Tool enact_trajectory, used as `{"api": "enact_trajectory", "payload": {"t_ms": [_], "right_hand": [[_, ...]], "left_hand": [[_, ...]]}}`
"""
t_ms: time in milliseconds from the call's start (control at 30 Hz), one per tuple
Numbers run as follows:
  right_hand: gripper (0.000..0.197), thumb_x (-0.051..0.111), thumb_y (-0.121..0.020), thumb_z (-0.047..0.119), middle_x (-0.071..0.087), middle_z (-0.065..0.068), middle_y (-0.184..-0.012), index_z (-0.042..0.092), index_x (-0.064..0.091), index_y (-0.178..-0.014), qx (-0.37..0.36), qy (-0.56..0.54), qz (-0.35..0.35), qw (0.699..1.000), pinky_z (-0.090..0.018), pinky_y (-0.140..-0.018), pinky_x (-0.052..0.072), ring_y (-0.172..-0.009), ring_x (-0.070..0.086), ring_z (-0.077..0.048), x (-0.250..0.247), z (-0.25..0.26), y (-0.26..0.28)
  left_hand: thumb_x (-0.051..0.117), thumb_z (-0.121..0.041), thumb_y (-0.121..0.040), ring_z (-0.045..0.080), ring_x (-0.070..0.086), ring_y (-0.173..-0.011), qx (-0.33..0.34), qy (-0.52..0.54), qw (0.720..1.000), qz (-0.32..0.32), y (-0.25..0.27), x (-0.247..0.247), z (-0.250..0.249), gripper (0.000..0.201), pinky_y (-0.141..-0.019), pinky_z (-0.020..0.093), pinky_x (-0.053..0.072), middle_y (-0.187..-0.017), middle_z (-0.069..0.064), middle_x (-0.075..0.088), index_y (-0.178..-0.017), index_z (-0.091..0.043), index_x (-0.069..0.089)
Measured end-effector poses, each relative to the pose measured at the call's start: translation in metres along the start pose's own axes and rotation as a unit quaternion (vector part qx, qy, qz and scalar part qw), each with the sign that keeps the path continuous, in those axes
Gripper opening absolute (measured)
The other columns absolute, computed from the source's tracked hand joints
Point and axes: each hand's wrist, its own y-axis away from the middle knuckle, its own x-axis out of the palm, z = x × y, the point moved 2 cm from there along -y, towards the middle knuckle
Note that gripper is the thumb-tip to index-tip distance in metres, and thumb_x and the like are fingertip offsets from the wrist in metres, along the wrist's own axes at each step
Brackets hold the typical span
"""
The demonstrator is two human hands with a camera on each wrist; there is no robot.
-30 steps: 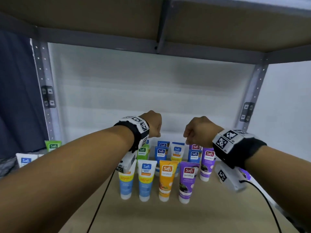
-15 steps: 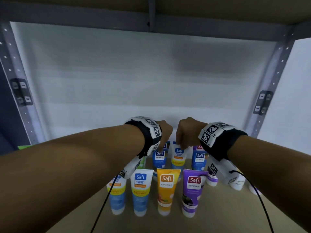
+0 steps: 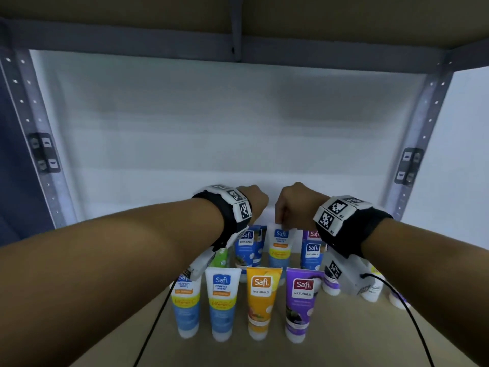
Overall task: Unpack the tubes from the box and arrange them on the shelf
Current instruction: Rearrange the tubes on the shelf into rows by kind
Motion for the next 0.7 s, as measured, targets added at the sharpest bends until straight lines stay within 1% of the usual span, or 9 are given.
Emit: {"api": "enact_trajectory", "payload": {"t_ms": [67,100,133,200,267,400,500,567,700], "right_hand": [[0.016,0.077,-0.073,0.006,0.074,-0.001,-0.087,0.014,0.077,-0.087,0.002,-0.004,-0.023,1.0,-0.031,-0.081,0.057,-0.084,0.066,-0.014,-0.013,0.004,0.007],[0.015,0.076,-0.074,0.006,0.074,-0.001,-0.086,0.014,0.077,-0.087,-0.001,-0.002,-0.035,0.999,-0.031,-0.081,0.056,-0.082,0.063,-0.012,-0.021,0.006,0.011],[0.014,0.074,-0.075,0.006,0.074,-0.001,-0.085,0.014,0.077,-0.087,-0.004,0.003,-0.049,0.999,-0.031,-0.082,0.055,-0.081,0.057,-0.01,-0.029,0.01,0.016],[0.015,0.071,-0.077,0.005,0.074,-0.002,-0.087,0.014,0.077,-0.087,-0.007,0.017,-0.08,0.997,-0.031,-0.082,0.054,-0.08,0.048,-0.008,-0.046,0.017,0.027],[0.017,0.067,-0.079,0.006,0.072,-0.004,-0.091,0.016,0.076,-0.089,-0.003,0.027,-0.113,0.993,-0.029,-0.081,0.053,-0.082,0.049,-0.009,-0.062,0.025,0.038],[0.018,0.065,-0.081,0.009,0.067,-0.006,-0.1,0.023,0.073,-0.088,0.011,0.044,-0.176,0.983,-0.024,-0.077,0.047,-0.092,0.061,-0.02,-0.093,0.044,0.064],[0.018,0.063,-0.083,0.012,0.065,-0.005,-0.102,0.024,0.072,-0.092,0.015,0.049,-0.206,0.977,-0.026,-0.08,0.046,-0.09,0.058,-0.02,-0.113,0.061,0.084],[0.018,0.063,-0.083,0.011,0.067,-0.004,-0.101,0.023,0.073,-0.093,0.004,0.055,-0.228,0.972,-0.028,-0.082,0.049,-0.088,0.058,-0.019,-0.122,0.074,0.099],[0.019,0.064,-0.083,0.008,0.064,-0.001,-0.09,0.019,0.075,-0.094,0.0,0.052,-0.238,0.97,-0.027,-0.08,0.049,-0.088,0.058,-0.017,-0.125,0.1,0.13]], "left_hand": [[0.06,0.0,-0.087,0.032,0.066,-0.095,-0.001,0.007,1.0,-0.019,0.011,-0.01,0.006,0.025,-0.065,0.027,0.043,-0.062,0.003,0.042,-0.064,-0.007,0.052],[0.059,-0.001,-0.087,0.032,0.065,-0.095,-0.006,0.013,1.0,-0.028,0.016,-0.016,0.009,0.019,-0.066,0.028,0.045,-0.066,0.004,0.046,-0.069,-0.005,0.057],[0.059,-0.001,-0.087,0.033,0.064,-0.095,-0.007,0.016,0.999,-0.041,0.025,-0.023,0.012,0.008,-0.068,0.029,0.046,-0.075,0.007,0.052,-0.08,-0.003,0.063],[0.06,-0.002,-0.086,0.034,0.063,-0.093,-0.013,0.021,0.997,-0.072,0.041,-0.037,0.018,0.013,-0.069,0.03,0.046,-0.101,0.016,0.058,-0.098,-0.001,0.066],[0.059,-0.003,-0.086,0.033,0.062,-0.09,-0.023,0.028,0.994,-0.107,0.058,-0.051,0.022,0.016,-0.068,0.029,0.046,-0.109,0.018,0.057,-0.1,-0.002,0.066],[0.054,-0.004,-0.087,0.033,0.061,-0.09,-0.036,0.037,0.985,-0.163,0.094,-0.08,0.021,0.018,-0.068,0.03,0.046,-0.109,0.018,0.058,-0.101,-0.002,0.066],[0.056,-0.008,-0.089,0.032,0.06,-0.096,-0.053,0.053,0.979,-0.191,0.12,-0.096,0.02,0.021,-0.073,0.031,0.047,-0.112,0.014,0.055,-0.108,-0.007,0.066],[0.059,-0.012,-0.087,0.031,0.06,-0.096,-0.047,0.066,0.975,-0.209,0.136,-0.1,0.021,0.018,-0.077,0.031,0.05,-0.11,0.011,0.056,-0.103,-0.013,0.068],[0.061,-0.014,-0.085,0.027,0.062,-0.089,-0.037,0.094,0.962,-0.255,0.17,-0.093,0.017,0.011,-0.071,0.028,0.047,-0.095,0.005,0.059,-0.091,-0.02,0.069]]}}
